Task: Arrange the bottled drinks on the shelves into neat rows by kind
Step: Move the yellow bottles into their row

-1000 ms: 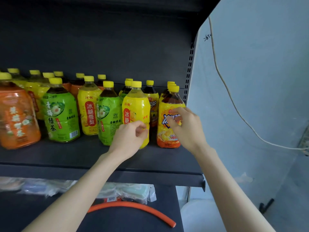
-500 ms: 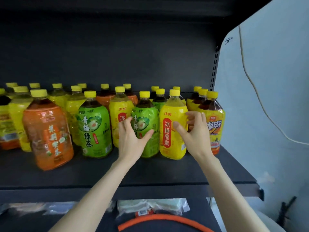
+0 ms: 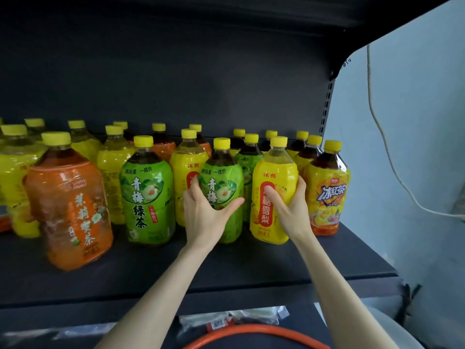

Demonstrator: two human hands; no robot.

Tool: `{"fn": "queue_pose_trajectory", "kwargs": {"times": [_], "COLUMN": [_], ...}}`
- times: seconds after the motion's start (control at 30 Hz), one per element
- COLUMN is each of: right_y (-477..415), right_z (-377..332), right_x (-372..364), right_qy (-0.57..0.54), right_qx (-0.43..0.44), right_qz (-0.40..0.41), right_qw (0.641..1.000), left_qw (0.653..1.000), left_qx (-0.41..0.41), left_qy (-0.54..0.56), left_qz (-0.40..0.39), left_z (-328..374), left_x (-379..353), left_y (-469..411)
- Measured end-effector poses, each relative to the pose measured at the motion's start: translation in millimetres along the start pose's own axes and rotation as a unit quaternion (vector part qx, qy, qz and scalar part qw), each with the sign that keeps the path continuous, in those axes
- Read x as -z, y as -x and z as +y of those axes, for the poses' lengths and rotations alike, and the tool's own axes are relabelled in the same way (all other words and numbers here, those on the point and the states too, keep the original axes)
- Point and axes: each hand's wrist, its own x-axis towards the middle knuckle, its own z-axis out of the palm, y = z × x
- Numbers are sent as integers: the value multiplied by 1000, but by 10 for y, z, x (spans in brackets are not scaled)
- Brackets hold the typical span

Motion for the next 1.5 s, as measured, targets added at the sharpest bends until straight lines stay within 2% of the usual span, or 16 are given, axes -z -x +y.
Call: {"fn": "queue_pose_trajectory", "kwargs": {"times": [0.13, 0.27, 0.43, 0.63, 0.73, 0.93, 1.17, 1.27, 1.33, 1.5], "right_y": [52, 90, 111, 135, 136, 158, 148, 147, 139, 149], "right_z": [7, 9, 10, 39, 42, 32, 59, 51, 59, 54], "right_x": [-51, -71, -21, 45, 36, -2, 8, 2, -2, -21], "right_qy": [-26, -36, -29, -29, -39, -65, -69, -76, -77, -85], "right_qx": [11, 15, 18, 19, 18, 10, 4, 1, 0, 3], "right_qz": [-10, -6, -3, 9, 8, 12, 11, 7, 7, 15], "right_qw": [1000, 999, 999, 999, 999, 998, 998, 997, 997, 996], "left_qw": [996, 997, 997, 995, 995, 985, 999, 997, 995, 997], "left_qx": [-19, -23, -29, -17, -24, -114, -22, 5, -3, -53], "left_qy": [-84, -54, -68, -93, -90, -33, -32, -77, -101, -51], "left_qz": [8, -40, 12, 37, 25, 123, 35, 26, 20, 30], "left_z": [-3, 0, 79, 130, 98, 127, 128, 80, 70, 78], "left_x": [65, 109, -6, -157, -108, 185, 188, 259, 312, 405], "left_y": [46, 96, 18, -31, -31, -355, -934, -1034, -1029, -822]}}
